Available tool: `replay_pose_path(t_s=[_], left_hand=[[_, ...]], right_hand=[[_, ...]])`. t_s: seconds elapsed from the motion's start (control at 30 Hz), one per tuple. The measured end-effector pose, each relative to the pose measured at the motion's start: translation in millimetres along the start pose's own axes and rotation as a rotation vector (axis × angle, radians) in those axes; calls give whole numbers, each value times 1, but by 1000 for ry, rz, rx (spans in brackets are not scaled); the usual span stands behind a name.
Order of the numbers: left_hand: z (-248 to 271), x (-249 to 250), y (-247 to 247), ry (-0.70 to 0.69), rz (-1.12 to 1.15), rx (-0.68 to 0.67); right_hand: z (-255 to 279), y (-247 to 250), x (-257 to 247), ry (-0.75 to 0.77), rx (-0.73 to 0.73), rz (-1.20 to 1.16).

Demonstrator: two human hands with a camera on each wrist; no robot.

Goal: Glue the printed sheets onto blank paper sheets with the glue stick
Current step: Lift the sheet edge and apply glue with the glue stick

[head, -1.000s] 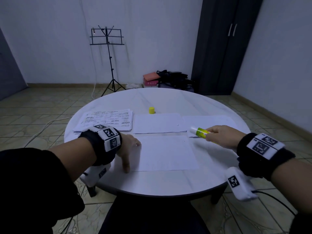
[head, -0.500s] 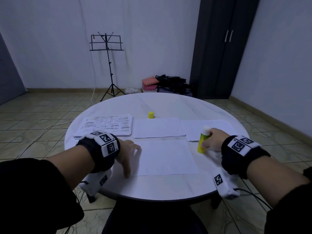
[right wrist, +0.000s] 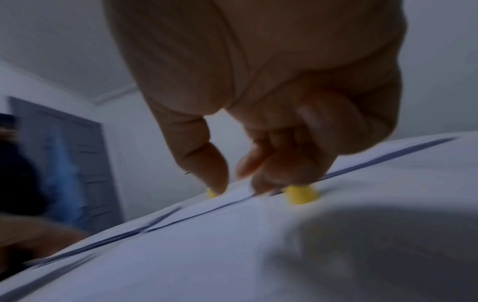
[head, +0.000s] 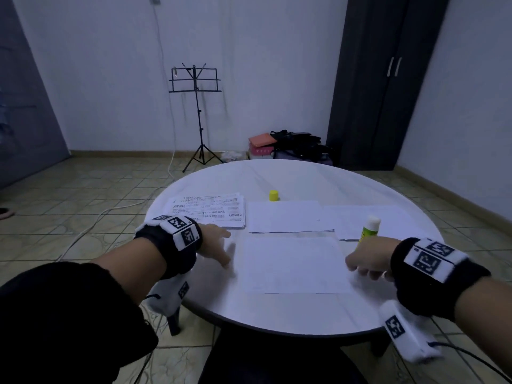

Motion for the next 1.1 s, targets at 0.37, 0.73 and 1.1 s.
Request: replay_pose_path(t_s=[0.37, 0.73, 1.1], left_hand=[[-63, -99, 65, 142, 19, 152], [-138, -152, 76, 193, -3, 3], [-155, -157, 77, 177, 6, 1]], right_hand=[[-63, 40, -193, 376, 124, 278], [-156, 56, -278, 392, 141, 522], [-163, 53, -293, 343, 163, 613]])
Point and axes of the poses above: each hand's wrist, its own z-axis away from the middle knuckle, its own y-axis out of the back of the hand, x = y × z, the point moved 3 cm from there along -z, towards the middle knuckle, and after that the axes turned 14 degrees about z, right-handed, at the moved point
